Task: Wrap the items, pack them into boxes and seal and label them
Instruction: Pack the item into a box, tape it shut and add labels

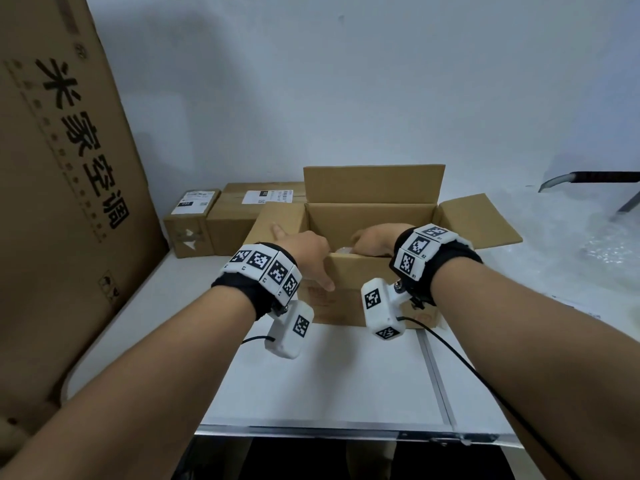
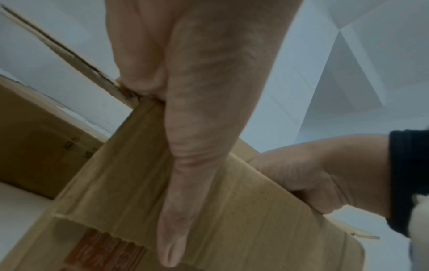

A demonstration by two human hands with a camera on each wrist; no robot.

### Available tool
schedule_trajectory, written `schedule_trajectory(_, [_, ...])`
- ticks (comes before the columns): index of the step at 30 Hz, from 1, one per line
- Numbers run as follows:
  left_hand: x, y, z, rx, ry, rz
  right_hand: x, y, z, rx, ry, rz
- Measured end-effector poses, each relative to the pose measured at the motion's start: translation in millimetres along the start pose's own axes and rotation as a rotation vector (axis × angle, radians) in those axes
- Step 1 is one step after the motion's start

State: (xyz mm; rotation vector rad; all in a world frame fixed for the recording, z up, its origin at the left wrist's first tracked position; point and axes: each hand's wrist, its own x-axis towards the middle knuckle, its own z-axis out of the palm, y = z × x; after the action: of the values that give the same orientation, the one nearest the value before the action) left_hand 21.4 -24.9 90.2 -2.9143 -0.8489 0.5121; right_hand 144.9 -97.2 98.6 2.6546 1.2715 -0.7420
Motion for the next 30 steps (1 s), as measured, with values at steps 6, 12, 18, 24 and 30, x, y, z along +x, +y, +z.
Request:
schedule_trajectory(6, [-1, 2, -3, -0.004, 0.029, -0.027, -7, 1, -6, -0.021, 0.069, -0.047])
schedule_trajectory(12, [-2, -14, 3, -0.012, 0.078, -0.109, -7, -13, -1, 0.028, 0.072, -0.082])
schedule_trajectory(18, [-1, -40, 12, -0.022, 0.116, -0.167, 10, -34, 10, 0.048, 0.312, -0.201])
schedule_trajectory(24, [-6, -42, 8, -0.033, 0.078, -0.138, 8, -35, 7, 0.008, 0.293, -0.179])
schedule_trajectory(30, [-26, -24, -4, -0.11, 0.255, 0.042, 1, -3, 8, 0.315, 0.784, -0.392])
